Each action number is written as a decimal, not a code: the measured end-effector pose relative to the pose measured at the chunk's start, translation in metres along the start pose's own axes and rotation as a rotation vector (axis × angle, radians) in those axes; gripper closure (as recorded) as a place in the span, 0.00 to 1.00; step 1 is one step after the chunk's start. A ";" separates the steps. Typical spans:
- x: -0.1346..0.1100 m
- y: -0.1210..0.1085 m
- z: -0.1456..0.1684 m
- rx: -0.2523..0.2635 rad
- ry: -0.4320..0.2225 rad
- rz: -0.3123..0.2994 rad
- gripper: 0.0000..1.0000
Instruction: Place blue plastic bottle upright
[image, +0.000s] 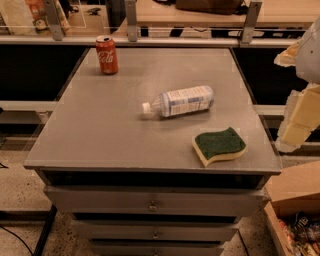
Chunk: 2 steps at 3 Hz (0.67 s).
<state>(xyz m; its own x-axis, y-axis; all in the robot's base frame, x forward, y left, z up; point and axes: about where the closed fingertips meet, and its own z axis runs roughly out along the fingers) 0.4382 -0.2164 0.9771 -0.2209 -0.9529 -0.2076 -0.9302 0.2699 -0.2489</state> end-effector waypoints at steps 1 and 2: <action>0.000 0.000 0.000 0.002 -0.001 -0.001 0.00; -0.019 -0.020 0.006 0.050 0.018 -0.077 0.00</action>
Offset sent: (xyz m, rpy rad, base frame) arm 0.0691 0.0357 0.0056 -0.1412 -0.1251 0.1620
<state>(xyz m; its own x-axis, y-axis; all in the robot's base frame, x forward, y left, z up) 0.4630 -0.2031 0.9808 -0.1548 -0.9733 -0.1692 -0.9289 0.2017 -0.3105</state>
